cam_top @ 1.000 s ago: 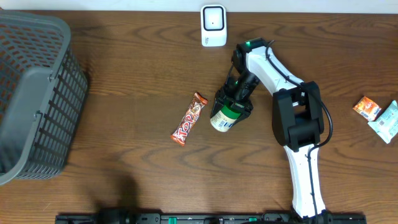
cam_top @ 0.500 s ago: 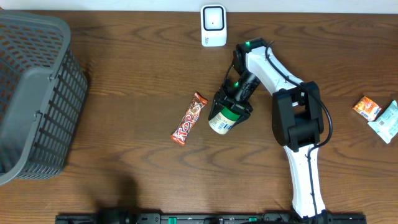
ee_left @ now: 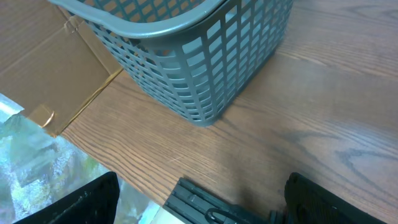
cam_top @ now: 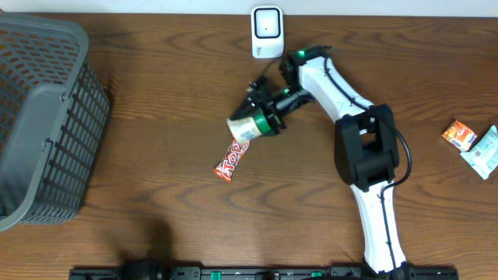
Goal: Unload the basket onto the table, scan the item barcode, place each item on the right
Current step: 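Raise the bottle up to the white scanner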
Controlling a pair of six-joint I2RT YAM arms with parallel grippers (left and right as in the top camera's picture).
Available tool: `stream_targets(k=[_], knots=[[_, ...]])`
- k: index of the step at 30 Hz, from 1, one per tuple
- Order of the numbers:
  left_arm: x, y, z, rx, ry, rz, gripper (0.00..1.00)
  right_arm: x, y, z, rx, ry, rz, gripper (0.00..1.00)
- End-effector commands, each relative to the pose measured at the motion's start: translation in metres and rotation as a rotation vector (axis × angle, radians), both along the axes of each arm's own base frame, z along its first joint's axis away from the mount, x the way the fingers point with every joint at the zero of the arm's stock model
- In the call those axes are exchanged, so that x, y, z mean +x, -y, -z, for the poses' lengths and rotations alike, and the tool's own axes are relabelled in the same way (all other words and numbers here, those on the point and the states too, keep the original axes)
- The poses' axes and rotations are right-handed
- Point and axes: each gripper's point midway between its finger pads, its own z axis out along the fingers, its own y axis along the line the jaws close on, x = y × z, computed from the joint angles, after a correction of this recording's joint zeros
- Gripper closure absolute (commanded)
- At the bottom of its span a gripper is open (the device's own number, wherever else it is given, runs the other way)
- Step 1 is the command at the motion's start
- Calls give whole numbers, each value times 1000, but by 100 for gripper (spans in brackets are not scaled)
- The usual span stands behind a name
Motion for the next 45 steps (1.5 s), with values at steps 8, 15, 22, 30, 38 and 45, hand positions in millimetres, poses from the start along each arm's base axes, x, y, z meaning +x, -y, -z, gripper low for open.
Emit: stream_targets(k=[8,15,22,30,38,45], knots=[[-12,0,14,-4,-67,-10,14,-15,-70,-88,4,466,-150,61],[-12,0,14,-4,-67,-10,14,61,-35,-119,-573,1052,109,52],[-12,0,14,-4,-66,-10,14,141,33,-160,-1043,1421,408,54],[-12,0,14,-4,-66,-10,14,223,53,-164,-1162,1643,521,57],[-12,0,14,-4,-66,-10,14,289,77,-135,-1164,1698,717,55],[-12,0,14,-4,-66,-10,14,323,88,-107,-1087,1757,875,51]])
